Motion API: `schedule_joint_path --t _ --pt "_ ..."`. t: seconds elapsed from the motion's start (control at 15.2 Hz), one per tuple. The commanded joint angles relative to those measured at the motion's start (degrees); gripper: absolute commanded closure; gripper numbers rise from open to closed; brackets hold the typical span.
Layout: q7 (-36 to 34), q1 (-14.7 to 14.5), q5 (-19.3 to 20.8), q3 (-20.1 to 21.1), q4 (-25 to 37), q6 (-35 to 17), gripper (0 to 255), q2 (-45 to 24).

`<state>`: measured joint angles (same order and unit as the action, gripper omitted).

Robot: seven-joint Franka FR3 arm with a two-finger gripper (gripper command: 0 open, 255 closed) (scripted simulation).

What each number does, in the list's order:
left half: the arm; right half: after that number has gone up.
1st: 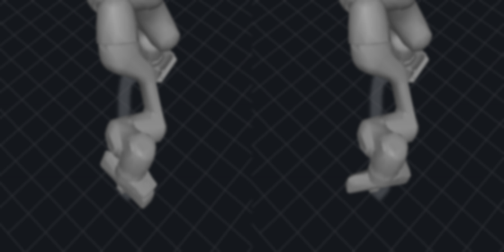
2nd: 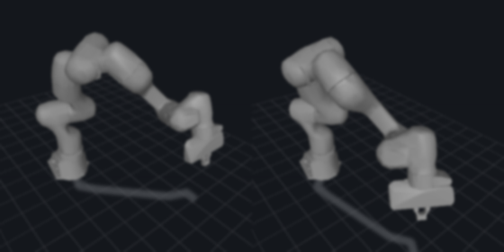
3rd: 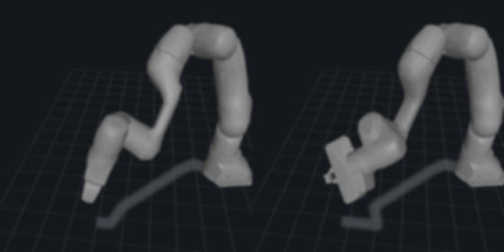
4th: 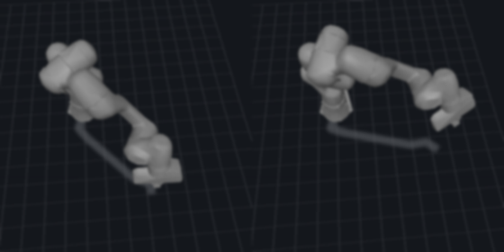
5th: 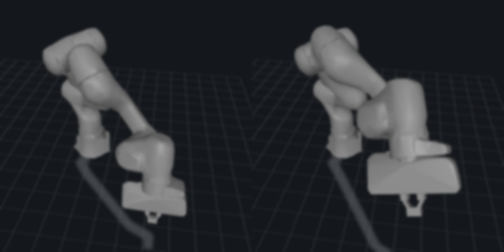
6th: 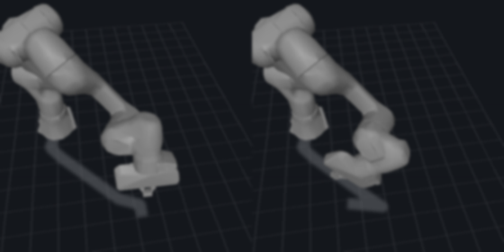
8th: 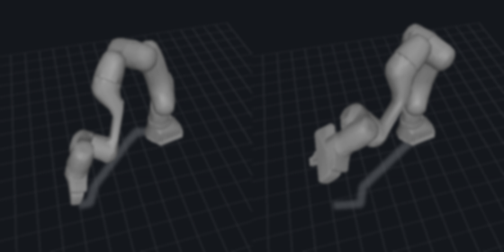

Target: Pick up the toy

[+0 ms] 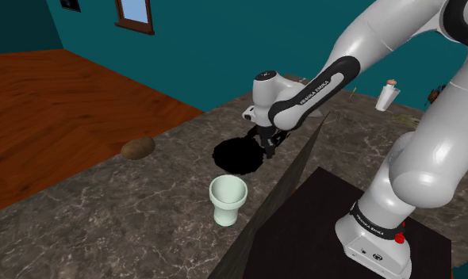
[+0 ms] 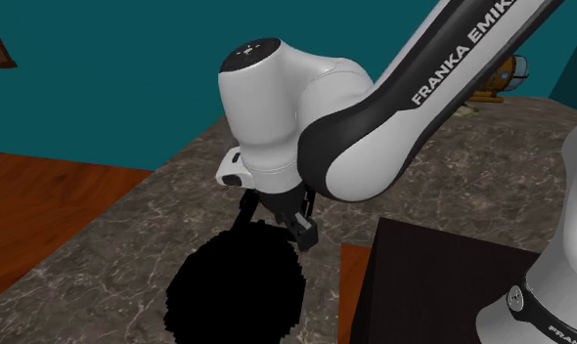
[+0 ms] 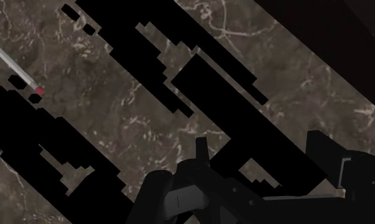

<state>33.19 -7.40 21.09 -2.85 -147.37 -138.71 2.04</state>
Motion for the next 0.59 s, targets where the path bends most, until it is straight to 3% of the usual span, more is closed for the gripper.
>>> schedule_joint_path --t 0.0,0.53 --pt "0.62 -0.10 -0.57 0.07 0.12 1.51 255 1.50" --pt "2.51 -0.45 -2.18 0.21 1.22 6.63 255 5.69"
